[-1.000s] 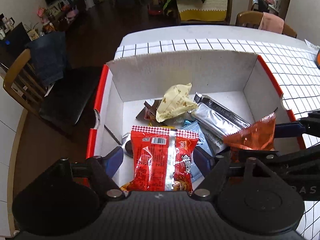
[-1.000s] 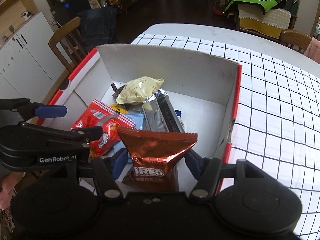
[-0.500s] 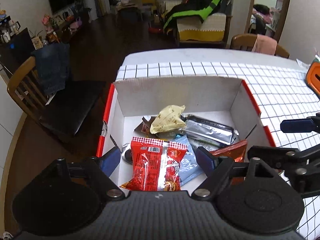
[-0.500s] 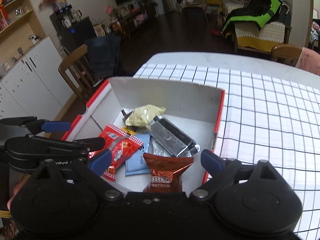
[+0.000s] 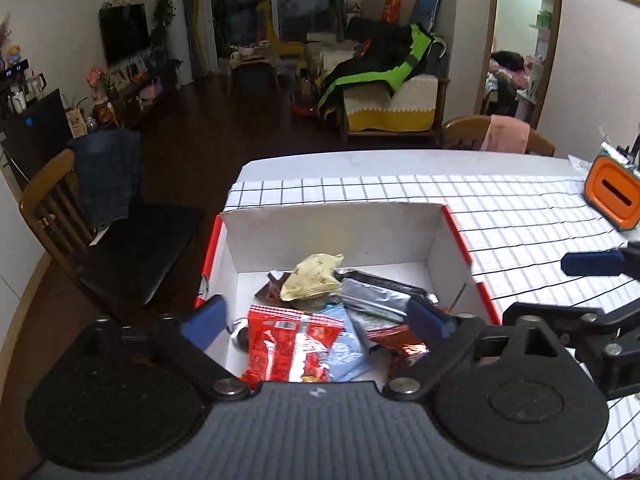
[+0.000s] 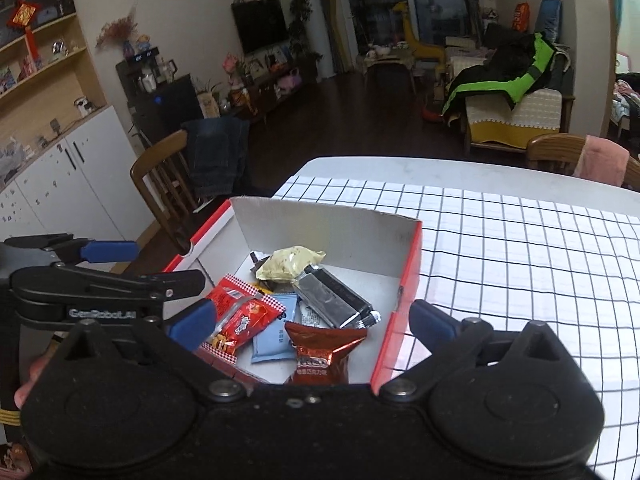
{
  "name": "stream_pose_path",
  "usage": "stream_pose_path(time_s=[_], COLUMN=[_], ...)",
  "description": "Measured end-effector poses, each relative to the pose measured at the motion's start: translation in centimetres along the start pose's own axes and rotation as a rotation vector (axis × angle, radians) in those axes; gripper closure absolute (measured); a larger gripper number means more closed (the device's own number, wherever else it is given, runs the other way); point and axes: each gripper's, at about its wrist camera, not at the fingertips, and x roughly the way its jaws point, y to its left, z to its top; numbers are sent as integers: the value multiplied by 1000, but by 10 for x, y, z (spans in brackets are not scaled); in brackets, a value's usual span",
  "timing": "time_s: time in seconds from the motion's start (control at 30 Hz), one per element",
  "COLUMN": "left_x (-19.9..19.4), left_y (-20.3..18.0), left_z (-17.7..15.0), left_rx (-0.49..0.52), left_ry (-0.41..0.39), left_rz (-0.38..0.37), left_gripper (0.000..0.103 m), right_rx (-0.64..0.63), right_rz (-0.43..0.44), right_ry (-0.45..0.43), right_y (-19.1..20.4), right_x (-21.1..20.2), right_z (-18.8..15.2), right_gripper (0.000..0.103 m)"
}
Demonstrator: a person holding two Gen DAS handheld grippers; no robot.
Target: Organize snacks
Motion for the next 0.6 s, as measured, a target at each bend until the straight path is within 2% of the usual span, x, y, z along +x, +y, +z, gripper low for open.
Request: stream_pose_path(time_s=[0.23, 0.6], left_x=[-8, -19], left_y=[-2, -12], left_z=[-6, -17], left_rx=[-55, -80], left_ry=[10, 28], left_rz=[-15, -31], left_gripper=[0, 0], right_rx=[60, 103], right_rz=[-2, -34], right_ry=[-75, -114], right_y=[-6, -6], right_x=[-22, -32], right_z=[-16, -25], right_gripper=[0, 0])
